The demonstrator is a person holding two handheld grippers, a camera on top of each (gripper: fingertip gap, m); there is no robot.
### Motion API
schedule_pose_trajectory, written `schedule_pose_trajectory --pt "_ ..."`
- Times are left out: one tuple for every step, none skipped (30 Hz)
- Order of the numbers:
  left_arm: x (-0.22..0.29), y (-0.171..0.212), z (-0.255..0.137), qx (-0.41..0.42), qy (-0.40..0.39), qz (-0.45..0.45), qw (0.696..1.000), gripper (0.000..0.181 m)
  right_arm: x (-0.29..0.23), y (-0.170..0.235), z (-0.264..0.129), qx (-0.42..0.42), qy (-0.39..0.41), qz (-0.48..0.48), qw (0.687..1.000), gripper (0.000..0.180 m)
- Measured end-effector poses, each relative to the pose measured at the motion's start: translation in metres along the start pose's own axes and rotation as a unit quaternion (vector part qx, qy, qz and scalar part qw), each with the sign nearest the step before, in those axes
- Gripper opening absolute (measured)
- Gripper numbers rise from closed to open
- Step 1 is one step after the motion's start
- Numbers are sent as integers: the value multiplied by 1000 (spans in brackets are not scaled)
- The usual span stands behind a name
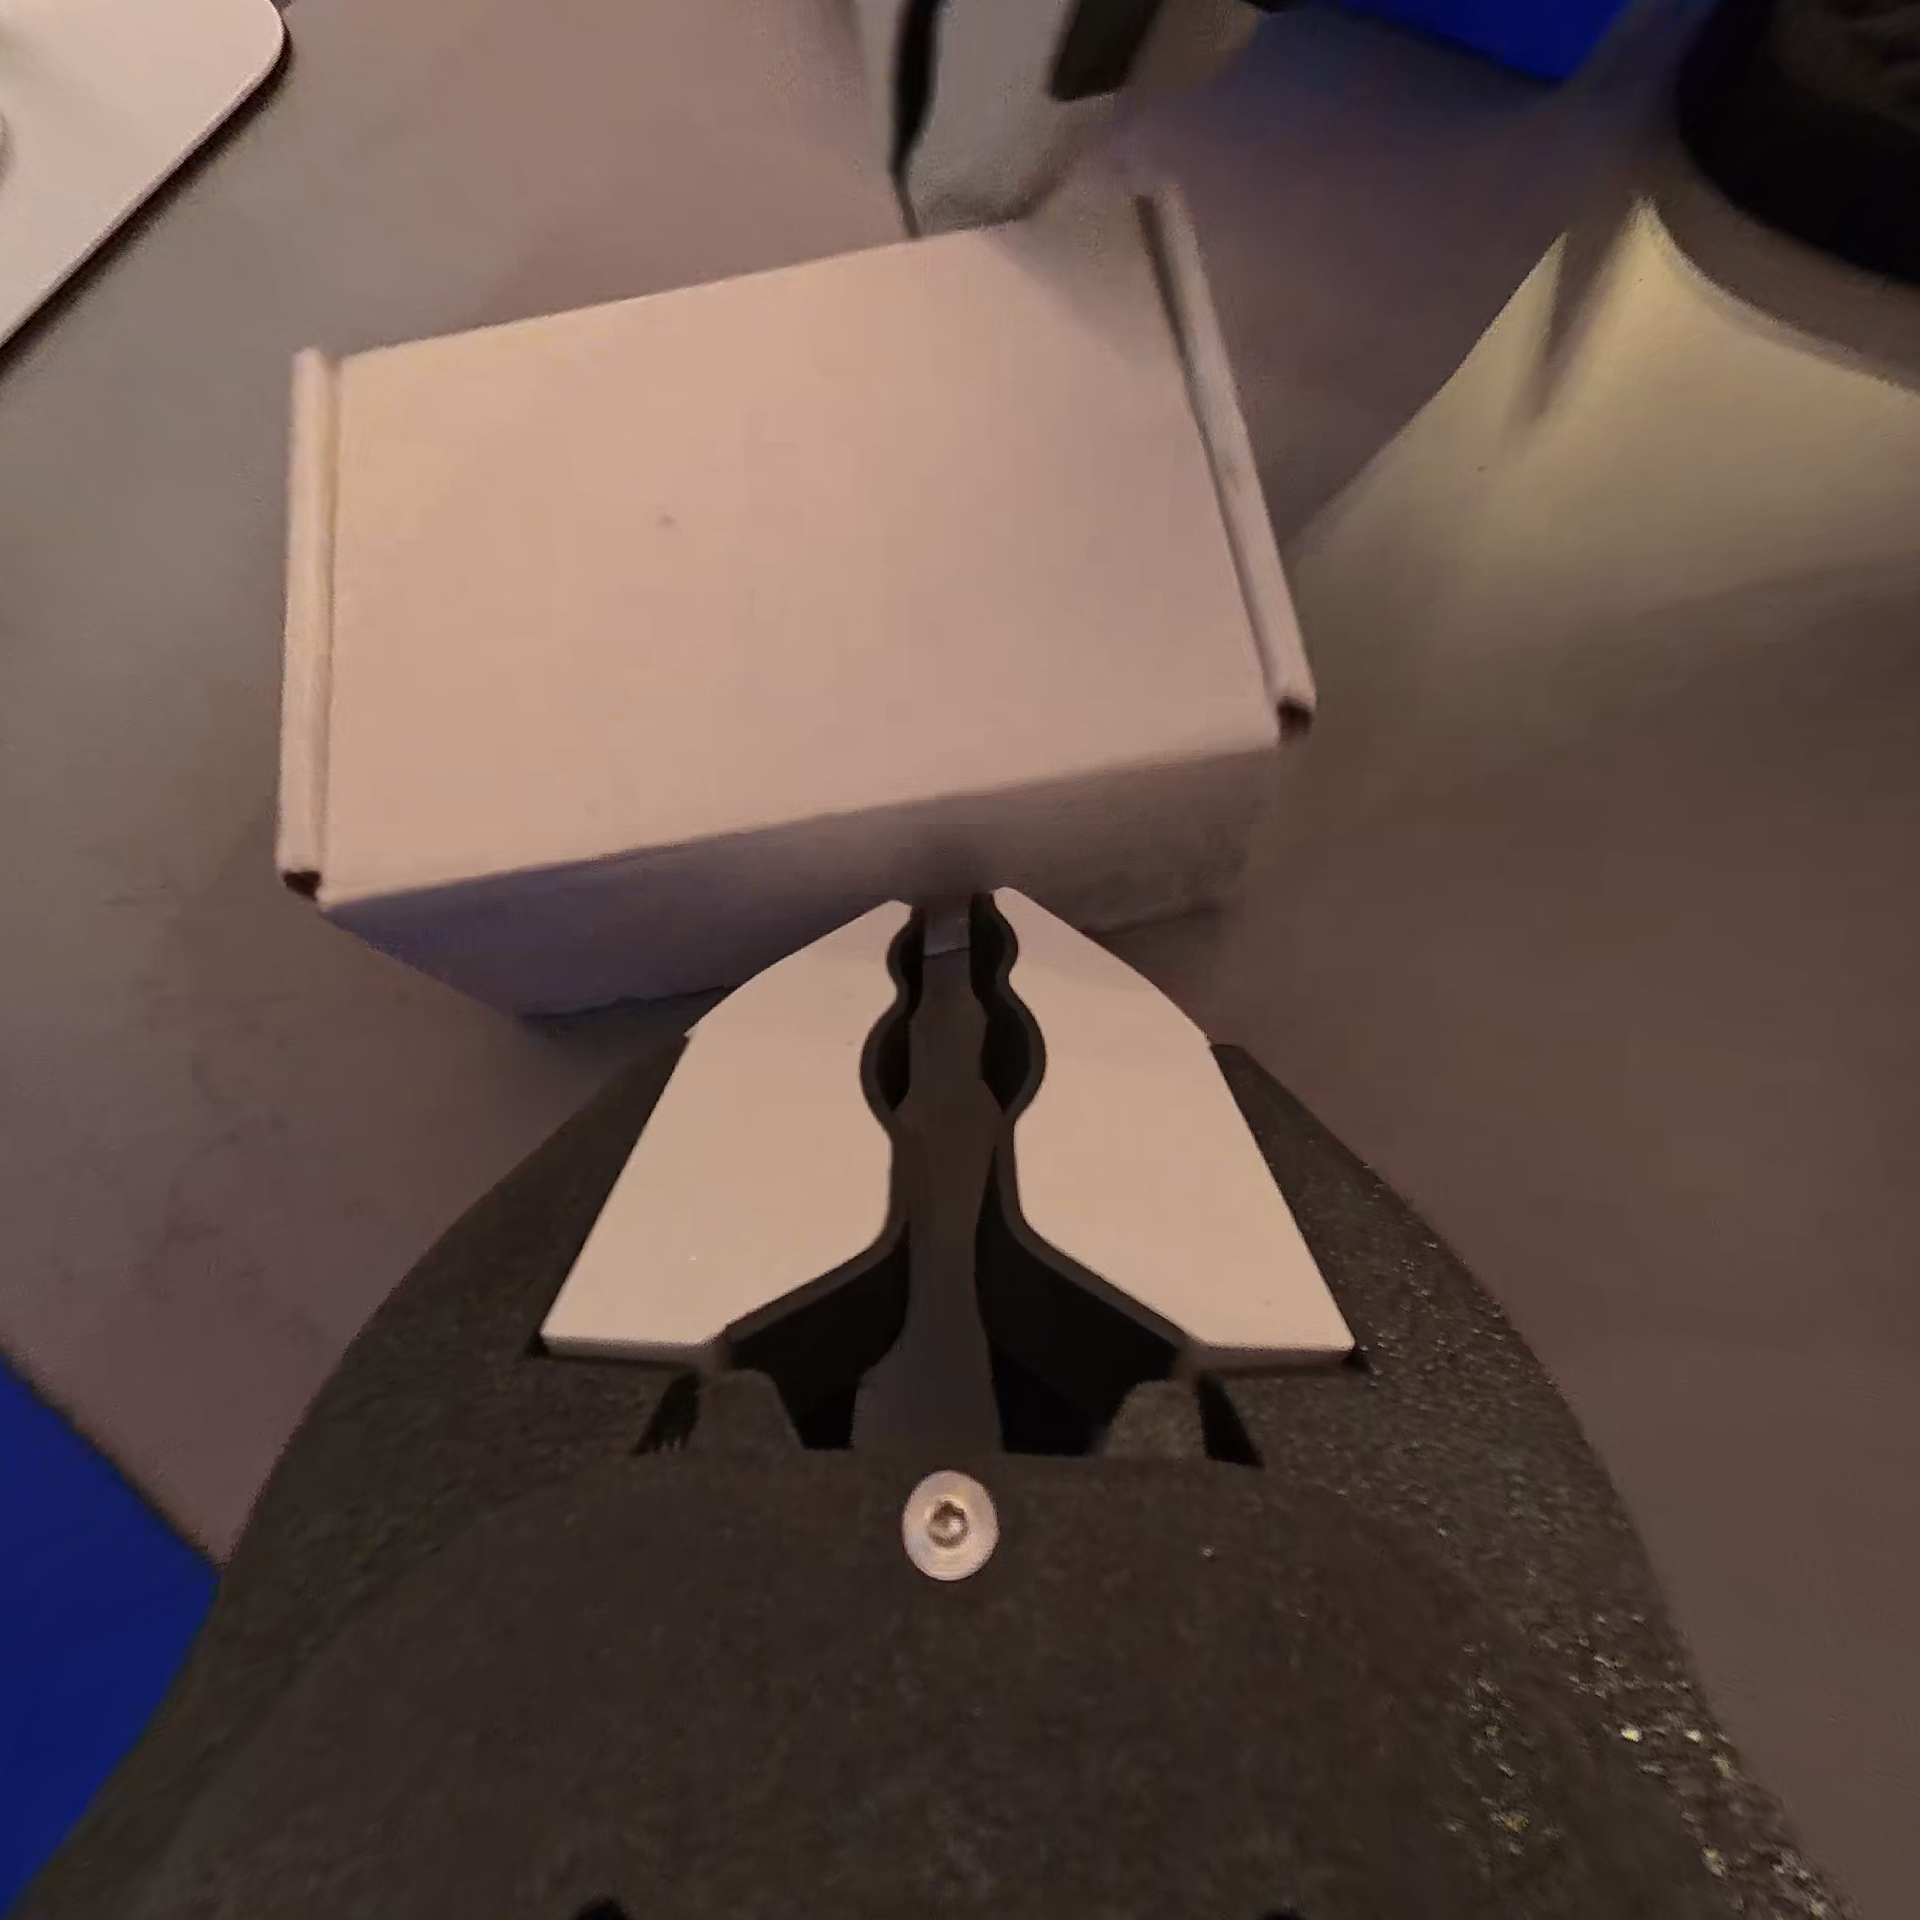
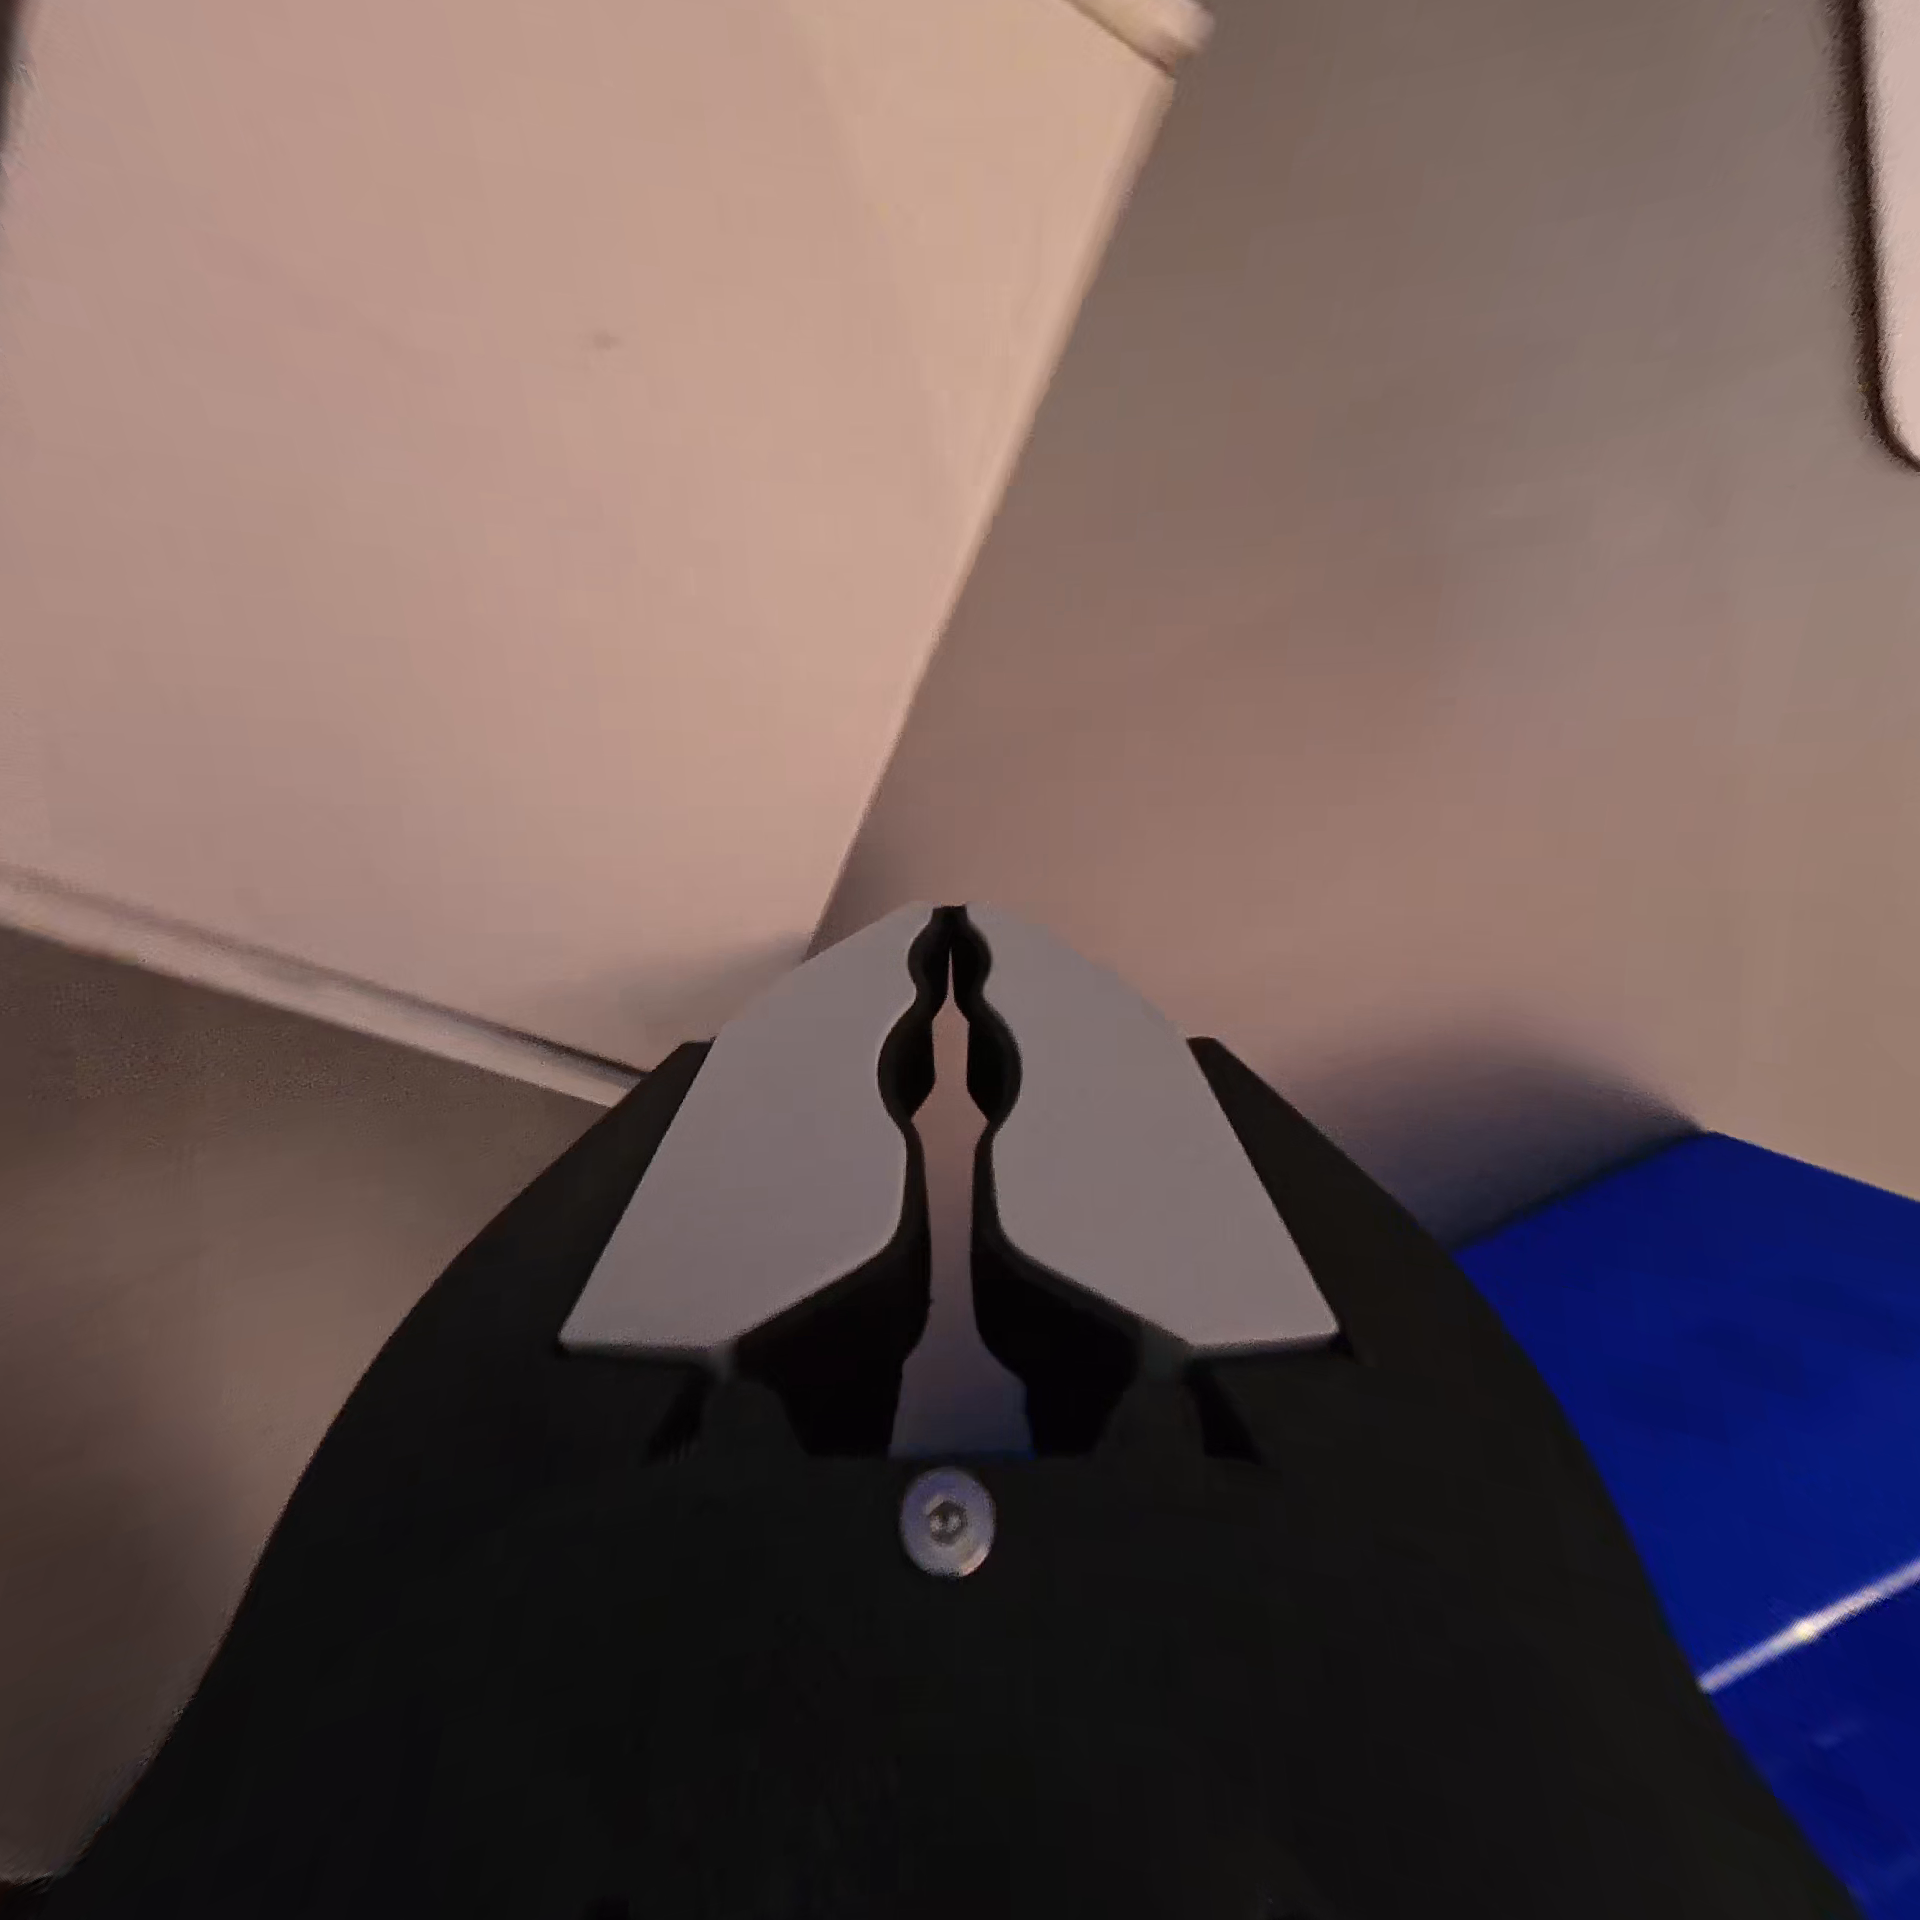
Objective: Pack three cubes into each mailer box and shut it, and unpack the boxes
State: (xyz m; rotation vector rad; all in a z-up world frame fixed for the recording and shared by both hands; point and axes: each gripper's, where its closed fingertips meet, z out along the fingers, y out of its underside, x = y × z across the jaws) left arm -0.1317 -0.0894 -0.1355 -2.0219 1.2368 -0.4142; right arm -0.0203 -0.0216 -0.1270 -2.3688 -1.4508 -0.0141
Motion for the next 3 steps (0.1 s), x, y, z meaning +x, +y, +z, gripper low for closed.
schedule_pose_trajectory --pt "-2 2 1 -6 -6 6 1000 6 -5 4 -1 1 7 -5 1000 2" --pt "-4 3 1 -7 -14 10 1000 7 -10 10 -2 1 7 -7 1000 2" --pt "-7 5 1 -11 -24 11 1000 4 -21 15 -2 6 -13 -7 1000 2"
